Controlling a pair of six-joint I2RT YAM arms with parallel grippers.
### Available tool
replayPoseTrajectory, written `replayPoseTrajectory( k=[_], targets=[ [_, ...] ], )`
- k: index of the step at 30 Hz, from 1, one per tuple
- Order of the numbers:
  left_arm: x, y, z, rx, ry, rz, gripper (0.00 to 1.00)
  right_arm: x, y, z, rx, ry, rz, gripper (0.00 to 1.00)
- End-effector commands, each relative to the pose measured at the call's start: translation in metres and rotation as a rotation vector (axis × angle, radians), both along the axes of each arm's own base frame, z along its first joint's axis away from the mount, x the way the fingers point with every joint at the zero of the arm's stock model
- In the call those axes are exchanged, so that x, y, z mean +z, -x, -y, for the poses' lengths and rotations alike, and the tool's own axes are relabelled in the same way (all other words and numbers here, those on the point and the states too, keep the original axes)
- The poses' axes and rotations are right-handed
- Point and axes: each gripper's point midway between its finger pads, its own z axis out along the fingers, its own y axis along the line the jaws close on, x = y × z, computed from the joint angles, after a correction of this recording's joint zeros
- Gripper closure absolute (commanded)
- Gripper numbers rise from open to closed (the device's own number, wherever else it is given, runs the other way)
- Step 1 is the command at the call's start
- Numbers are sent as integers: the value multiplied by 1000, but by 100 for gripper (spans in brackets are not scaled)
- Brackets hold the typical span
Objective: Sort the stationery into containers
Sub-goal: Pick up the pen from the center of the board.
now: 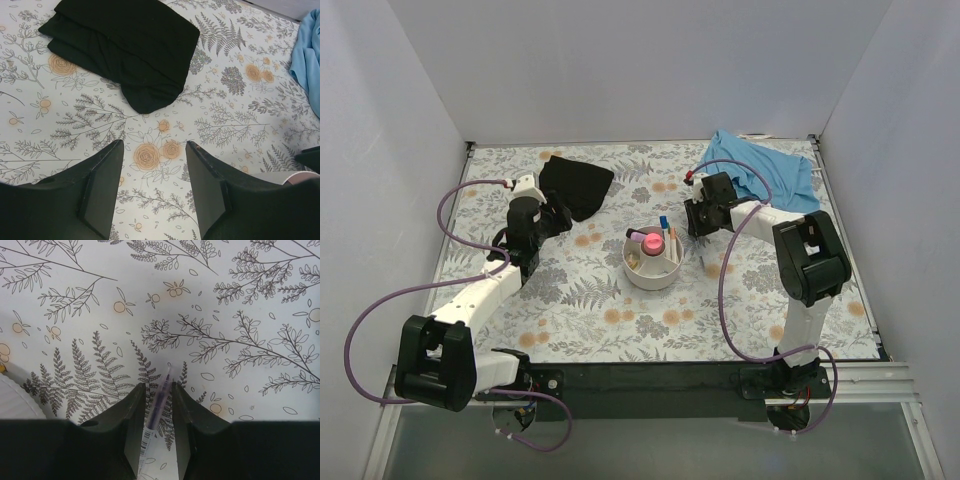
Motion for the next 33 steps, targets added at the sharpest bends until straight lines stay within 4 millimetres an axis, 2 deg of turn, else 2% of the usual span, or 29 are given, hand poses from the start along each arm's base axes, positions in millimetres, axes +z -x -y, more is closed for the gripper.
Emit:
replayPoseTrajectory(
  k=[1, 5, 7, 12, 20, 26, 30, 32, 33],
  targets=[
    [2, 2, -7, 16, -17, 14, 48, -7, 1, -3, -10, 14, -20, 64],
    [2, 1, -7, 18, -16, 17, 48, -11, 7, 6, -26, 68, -17, 65],
    [0, 2, -6, 18, -13, 15, 48, -12, 6, 18, -62, 128, 0, 67],
    [1, 4, -6, 15, -9, 19, 48, -23, 20, 31, -79, 190, -16, 69],
    [-2, 10, -8, 18, -13, 12, 48, -36, 40, 22, -63, 202, -53, 70],
    [-1, 10, -8, 16, -12, 15, 48, -39, 44, 15, -66, 207, -60, 72],
    [1, 9, -8, 13, -15, 18, 48, -41, 43, 17, -90, 217, -62, 86],
    [0, 9, -8, 13, -19, 17, 48, -41, 44, 17, -89, 209, -66, 88],
    [0, 9, -8, 13, -24, 17, 48, -40, 45, 15, -82, 198, -70, 98]
  ],
)
